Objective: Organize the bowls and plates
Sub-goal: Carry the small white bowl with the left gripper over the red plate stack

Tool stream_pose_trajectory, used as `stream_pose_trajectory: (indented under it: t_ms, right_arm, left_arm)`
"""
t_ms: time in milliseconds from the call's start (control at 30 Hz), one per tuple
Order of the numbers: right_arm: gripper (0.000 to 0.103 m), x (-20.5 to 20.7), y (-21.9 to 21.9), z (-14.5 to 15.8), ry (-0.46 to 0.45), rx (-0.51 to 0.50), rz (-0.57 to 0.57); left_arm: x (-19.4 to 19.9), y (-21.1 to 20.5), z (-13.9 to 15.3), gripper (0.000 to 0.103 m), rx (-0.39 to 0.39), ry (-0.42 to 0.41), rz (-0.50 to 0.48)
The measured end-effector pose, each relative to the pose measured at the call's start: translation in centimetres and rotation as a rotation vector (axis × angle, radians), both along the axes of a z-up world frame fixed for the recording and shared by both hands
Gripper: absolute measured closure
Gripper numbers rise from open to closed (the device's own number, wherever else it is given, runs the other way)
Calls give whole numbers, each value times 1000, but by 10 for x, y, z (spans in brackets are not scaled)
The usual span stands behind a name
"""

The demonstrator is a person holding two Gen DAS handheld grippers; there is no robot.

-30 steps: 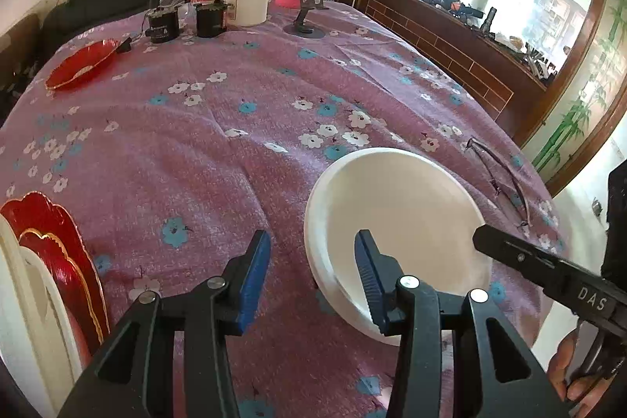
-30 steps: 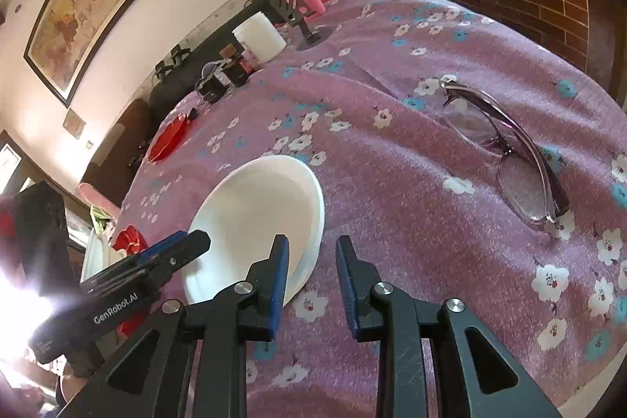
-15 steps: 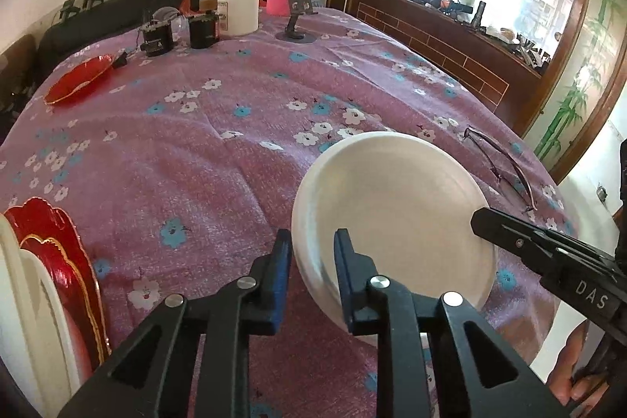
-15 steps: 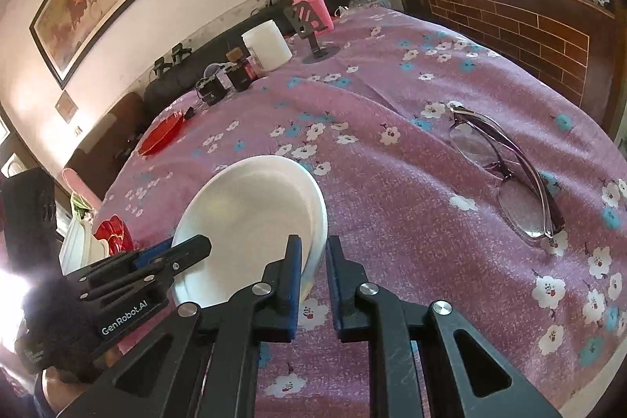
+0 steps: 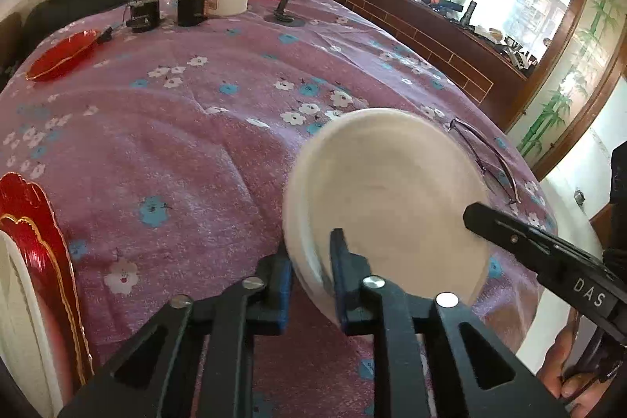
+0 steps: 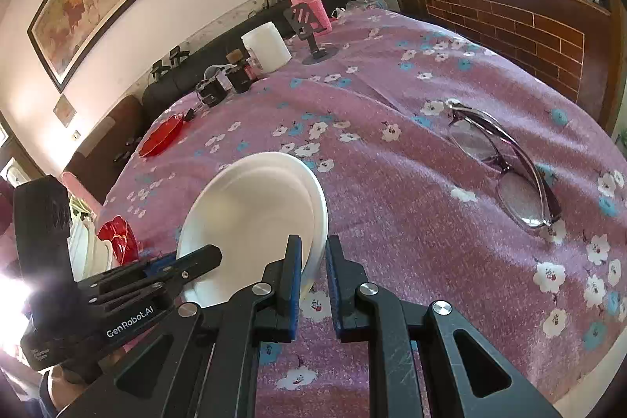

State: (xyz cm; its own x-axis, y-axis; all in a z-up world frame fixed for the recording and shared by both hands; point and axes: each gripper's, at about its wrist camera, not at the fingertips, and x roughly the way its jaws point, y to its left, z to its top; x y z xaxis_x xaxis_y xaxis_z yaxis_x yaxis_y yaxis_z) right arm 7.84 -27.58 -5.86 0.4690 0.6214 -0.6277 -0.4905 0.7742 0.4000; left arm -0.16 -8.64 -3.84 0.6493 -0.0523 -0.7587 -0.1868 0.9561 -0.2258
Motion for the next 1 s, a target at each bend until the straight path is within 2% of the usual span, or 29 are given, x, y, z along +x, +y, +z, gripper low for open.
stream_pose_trajectory:
  t_ms: [133,533,833,1000]
  right_arm:
    - [89,-1,0,-3,10,3,5]
    - [89,0,-5,-3,13,15,6]
    - [92,-5,-1,-3,-13,-28,10]
    - [93,-5,-5,3,-13,-4,12]
  left_arm:
    - [-3,-3,8,92,22,-33,-2]
    - [-2,-4,7,92,35,-27,0]
    - [-1,-6,7,91,53,-23,6]
    - [-3,-7,10,91,50,-31,6]
